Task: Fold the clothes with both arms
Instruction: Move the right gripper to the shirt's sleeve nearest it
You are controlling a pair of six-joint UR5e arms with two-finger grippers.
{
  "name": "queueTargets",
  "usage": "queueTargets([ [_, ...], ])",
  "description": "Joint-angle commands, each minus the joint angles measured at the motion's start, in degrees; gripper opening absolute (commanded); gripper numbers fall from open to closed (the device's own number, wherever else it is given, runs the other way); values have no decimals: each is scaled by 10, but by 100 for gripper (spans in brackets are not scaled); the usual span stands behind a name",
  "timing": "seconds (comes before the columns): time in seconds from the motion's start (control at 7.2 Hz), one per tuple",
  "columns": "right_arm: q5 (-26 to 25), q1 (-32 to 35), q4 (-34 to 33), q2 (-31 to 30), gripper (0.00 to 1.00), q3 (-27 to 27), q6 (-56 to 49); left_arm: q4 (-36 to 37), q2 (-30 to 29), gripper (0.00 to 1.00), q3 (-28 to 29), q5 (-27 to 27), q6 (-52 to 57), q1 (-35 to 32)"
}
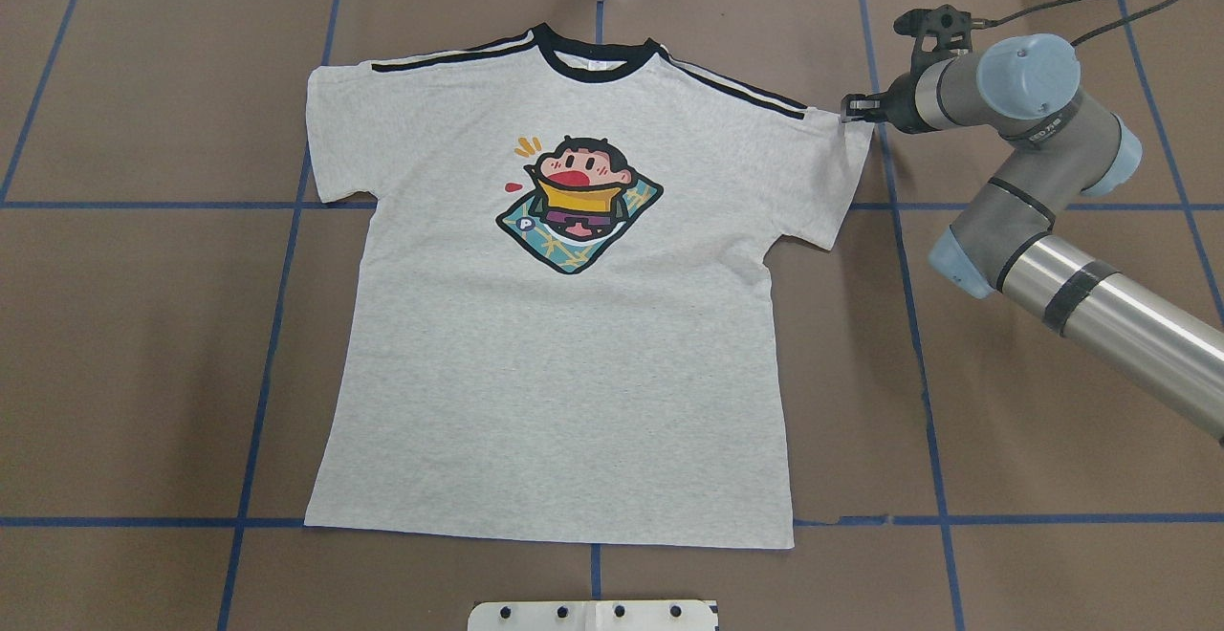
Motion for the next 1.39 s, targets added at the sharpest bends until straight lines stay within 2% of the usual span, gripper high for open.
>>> queueTargets([
  [0.0,0,-1,1,-1,40,0,0,0,0,100,0,0,0,0],
  [0.14,0,-1,1,-1,28,0,0,0,0,100,0,0,0,0],
  [0.28,0,-1,1,-3,7,2,0,0,0,100,0,0,0,0],
  [0.42,-1,-2,2,-9,0,7,-1,0,0,100,0,0,0,0],
  [0.83,-17,-4,-11,-12,0,36,2,0,0,100,2,0,0,0],
  [0.97,-35,-5,-63,-5,0,56,2,0,0,100,2,0,1,0],
  [1.11,-59,-10,-159,9,0,99,2,0,0,100,2,0,0,0],
  [1.25,-103,-28,-291,40,0,137,2,-1,0,100,2,0,0,0],
])
